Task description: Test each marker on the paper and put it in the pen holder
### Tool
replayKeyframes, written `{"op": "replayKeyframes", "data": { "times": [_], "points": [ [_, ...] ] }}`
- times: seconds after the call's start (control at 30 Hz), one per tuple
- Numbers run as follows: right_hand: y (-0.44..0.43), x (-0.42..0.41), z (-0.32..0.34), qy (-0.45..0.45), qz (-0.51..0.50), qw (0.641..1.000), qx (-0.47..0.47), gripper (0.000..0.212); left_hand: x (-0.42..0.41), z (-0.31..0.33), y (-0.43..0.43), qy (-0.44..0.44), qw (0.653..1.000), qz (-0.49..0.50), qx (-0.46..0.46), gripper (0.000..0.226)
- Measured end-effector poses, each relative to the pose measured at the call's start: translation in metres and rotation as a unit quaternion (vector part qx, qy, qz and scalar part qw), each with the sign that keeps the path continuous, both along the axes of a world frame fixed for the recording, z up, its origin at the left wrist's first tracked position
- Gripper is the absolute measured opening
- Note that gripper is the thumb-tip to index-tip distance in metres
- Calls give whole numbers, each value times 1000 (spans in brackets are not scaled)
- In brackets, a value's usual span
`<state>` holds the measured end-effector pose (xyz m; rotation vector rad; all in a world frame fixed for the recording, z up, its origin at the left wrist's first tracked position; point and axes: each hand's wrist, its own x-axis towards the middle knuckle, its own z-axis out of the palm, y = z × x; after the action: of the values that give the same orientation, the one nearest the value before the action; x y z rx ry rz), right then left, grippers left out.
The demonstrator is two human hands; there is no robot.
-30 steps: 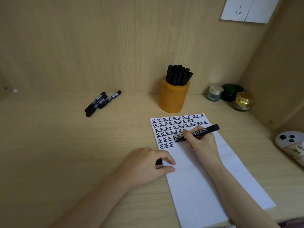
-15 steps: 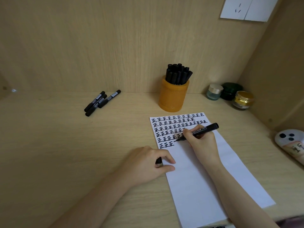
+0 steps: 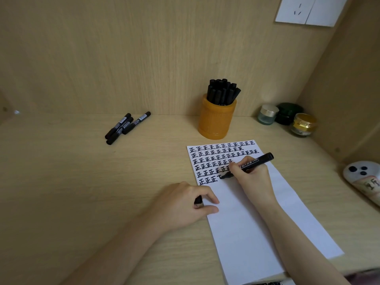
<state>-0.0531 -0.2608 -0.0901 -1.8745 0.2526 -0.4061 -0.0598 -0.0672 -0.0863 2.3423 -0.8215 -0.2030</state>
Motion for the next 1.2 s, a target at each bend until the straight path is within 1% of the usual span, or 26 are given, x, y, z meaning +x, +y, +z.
{"op": "replayKeyframes", "data": {
  "times": [0.3, 0.47, 0.73, 0.9, 1.2],
  "points": [
    [-1, 1, -1, -4, -3, 1000, 6, 19, 1, 0, -1, 6, 1000, 0, -3, 18],
    [0, 1, -1, -11, -16, 1000, -7, 20, 0, 1, 0, 8, 1000, -3, -2, 17],
    [1, -1, 1, -9, 5, 1000, 29, 25, 0, 0, 0, 4, 1000, -4, -2, 17],
    [3, -2, 0, -8, 19, 1000, 12, 23, 0, 0, 0, 6, 1000, -5, -7, 17],
    [1, -2, 1, -5, 12, 1000, 8, 21, 1, -2, 0, 7, 1000, -6, -12, 16]
  ]
}}
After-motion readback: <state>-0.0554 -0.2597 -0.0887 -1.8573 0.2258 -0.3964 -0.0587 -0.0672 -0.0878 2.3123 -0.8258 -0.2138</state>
